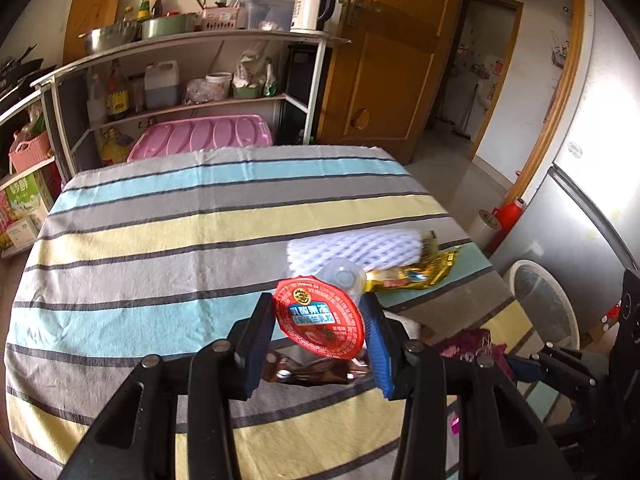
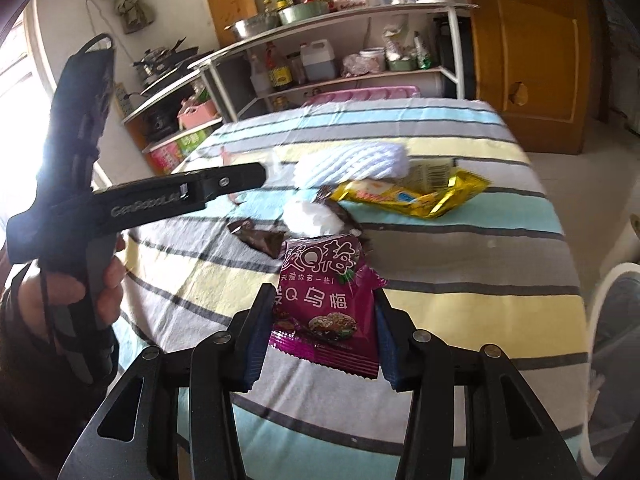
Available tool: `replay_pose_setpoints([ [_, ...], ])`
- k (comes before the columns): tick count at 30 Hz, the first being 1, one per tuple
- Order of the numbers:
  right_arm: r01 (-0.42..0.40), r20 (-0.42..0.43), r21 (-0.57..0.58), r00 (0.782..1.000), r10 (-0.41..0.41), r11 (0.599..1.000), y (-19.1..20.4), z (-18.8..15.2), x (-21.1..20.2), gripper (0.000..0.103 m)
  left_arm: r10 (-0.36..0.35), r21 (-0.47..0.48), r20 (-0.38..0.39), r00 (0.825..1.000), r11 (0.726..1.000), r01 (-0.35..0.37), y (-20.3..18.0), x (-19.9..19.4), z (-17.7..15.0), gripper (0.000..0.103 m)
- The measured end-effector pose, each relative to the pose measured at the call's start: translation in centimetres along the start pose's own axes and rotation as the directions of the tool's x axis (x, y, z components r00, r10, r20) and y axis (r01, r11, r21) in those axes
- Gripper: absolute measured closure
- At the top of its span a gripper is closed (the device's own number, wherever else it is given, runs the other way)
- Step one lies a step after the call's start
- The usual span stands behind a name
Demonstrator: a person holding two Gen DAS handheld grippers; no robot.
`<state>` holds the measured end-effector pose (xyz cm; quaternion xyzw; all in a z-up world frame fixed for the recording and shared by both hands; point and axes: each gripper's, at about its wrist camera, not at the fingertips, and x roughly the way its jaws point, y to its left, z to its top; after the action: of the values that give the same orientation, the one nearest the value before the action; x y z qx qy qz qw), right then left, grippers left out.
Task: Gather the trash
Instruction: 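Grasp the red-lidded plastic cup with the left tool while the right tool grasps the pink snack bag, then carry the red-lidded cup and pink snack bag over the white bin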
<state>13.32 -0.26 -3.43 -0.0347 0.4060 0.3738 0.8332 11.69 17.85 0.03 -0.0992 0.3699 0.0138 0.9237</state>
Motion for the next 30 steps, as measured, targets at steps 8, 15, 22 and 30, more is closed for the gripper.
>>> replay_pose_setpoints([
  [8, 0.046, 0.050, 0.060, 0.998, -0.049, 0.997, -2.3, -0.2, -2.9, 0.056, -0.040, 0.055, 0.019, 0.999, 0.998, 0.039, -3.8, -1.2, 0.0, 0.058],
  [15, 0.098, 0.097, 0.116, 0.989, -0.110, 0.988, -5.0, -0.7, -6.1, 0.056, -0.088, 0.110, 0.025, 0.996, 0.990, 0.084, -7.2, -1.7, 0.2, 0.058],
  [22, 0.147, 0.130, 0.174, 0.977, -0.170, 0.974, -7.8, -1.5, -9.2, 0.056, -0.144, 0.159, 0.014, 0.990, 0.977, 0.140, -11.2, -1.3, 0.3, 0.058],
  [30, 0.216, 0.149, 0.240, 0.955, -0.255, 0.947, -11.2, -2.8, -12.5, 0.056, -0.201, 0.227, -0.006, 0.980, 0.954, 0.197, -16.4, -0.5, 0.3, 0.058],
])
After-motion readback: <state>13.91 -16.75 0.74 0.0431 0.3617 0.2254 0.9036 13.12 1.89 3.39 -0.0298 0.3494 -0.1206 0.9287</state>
